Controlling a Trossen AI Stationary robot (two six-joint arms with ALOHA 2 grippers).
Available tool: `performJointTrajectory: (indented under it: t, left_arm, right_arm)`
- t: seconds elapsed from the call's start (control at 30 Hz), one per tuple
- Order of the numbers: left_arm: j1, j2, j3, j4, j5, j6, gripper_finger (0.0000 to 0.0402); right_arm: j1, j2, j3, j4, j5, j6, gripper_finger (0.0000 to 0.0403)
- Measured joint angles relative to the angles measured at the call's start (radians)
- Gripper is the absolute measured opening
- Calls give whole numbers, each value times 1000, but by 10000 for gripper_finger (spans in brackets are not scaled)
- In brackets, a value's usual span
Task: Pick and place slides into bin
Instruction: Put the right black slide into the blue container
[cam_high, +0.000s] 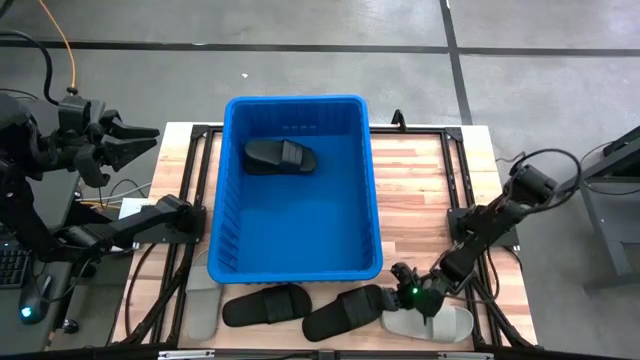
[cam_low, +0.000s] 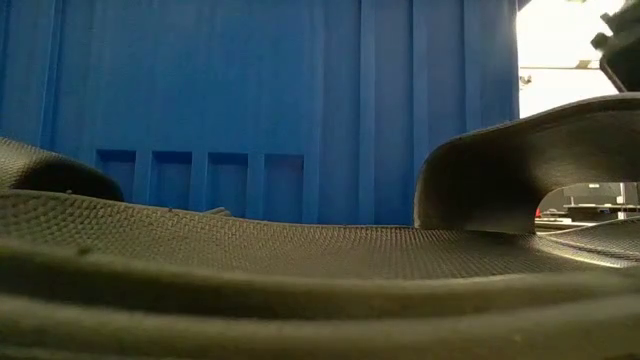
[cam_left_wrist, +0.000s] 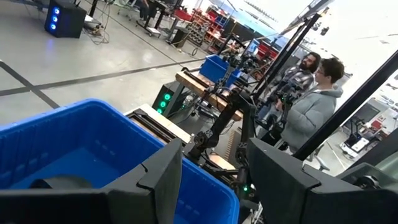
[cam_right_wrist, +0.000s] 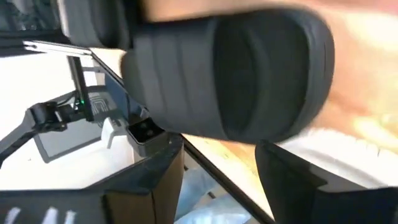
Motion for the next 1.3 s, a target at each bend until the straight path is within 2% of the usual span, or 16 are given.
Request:
performJointTrajectory:
  t: [0.27,0.4,0.47,0.7,1.03,1.17,1.23,1.3]
  left_arm:
    - [0,0,0,-29,-5,5,172]
    - [0,0,0,-29,-5,5,172]
    - [0,0,0,-29,-5,4,172]
    - [0,0,0,-49,-3,5,172]
    - [0,0,0,-49,-4,3,172]
    - [0,0,0,-49,-4,3,173]
    - [0,0,0,-49,-4,3,173]
    - [0,0,0,-49,-4,4,173]
  right_arm:
    - [-26,95,85,15,-4,-58,193]
    - [-47,134,92,17,-66,-53,193]
    - [-48,153,91,31,-65,-58,193]
    - [-60,160,92,48,14,-82,193]
    - [-102,160,92,48,-57,-131,190]
    - [-102,160,92,48,-62,-150,151]
    - [-102,160,92,49,-67,-152,105]
    - [-101,160,92,47,-74,-162,41]
